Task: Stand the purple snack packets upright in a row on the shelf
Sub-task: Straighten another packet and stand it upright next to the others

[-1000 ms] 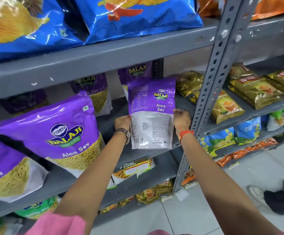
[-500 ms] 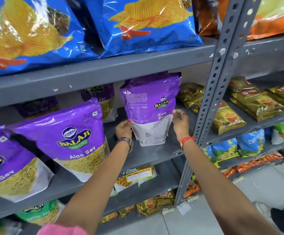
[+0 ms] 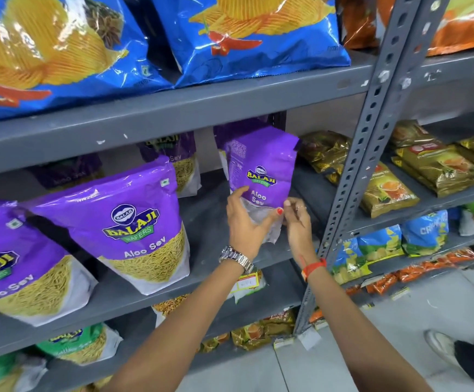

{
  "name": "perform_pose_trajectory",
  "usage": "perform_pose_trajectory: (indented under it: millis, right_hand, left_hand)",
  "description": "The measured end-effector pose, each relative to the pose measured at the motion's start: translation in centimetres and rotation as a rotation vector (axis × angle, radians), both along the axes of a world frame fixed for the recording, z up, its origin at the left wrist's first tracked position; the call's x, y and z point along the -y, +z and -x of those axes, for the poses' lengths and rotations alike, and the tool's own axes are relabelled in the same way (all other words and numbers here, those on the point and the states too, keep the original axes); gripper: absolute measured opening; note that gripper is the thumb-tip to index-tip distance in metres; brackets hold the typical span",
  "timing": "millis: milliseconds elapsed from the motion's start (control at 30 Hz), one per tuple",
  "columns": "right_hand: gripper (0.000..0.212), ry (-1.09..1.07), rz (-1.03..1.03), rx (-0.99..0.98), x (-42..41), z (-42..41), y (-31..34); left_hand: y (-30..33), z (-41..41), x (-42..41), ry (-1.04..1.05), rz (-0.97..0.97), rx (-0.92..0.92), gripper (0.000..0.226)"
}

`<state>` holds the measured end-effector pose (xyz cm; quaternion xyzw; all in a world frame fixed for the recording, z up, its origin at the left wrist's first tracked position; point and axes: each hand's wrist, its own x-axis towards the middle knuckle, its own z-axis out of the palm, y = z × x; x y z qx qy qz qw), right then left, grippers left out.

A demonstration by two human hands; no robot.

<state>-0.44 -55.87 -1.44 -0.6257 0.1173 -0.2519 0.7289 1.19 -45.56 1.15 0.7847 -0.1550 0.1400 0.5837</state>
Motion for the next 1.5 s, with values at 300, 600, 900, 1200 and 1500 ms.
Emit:
perform_pose_trajectory:
  millis: [300,600,900,1200,1500]
  right_hand:
    - [0.017,0.208,-0.063,0.033,-4.5,0.4,-0.1]
    - [0.022,0.037,-0.063,0.052,-1.5,-3.8,2.1]
    - [0.025,0.086,-0.102,-0.109,0.3,-7.2,2.9]
    - [0.016,0.023,-0.186,-0.158,0.5,-7.8,3.0]
    - [0.026,0.084,-0.221,-0.192,-0.4,-7.1,2.5]
  left_hand:
    - [-0.2,-1.1,-3.4,0.122,0.175,-0.058,0.042]
    - [0.0,-4.0,-5.9,0.339,0.465,-0.339,0.032]
    - [2.5,-5.3,-4.9,0.391,0.830,-0.306,0.036]
    - [3.3,-5.6,-4.1,0.461,1.079,-0.341,0.030]
    - [0.8,-5.9,-4.8,0.245,0.843,-0.525,0.048]
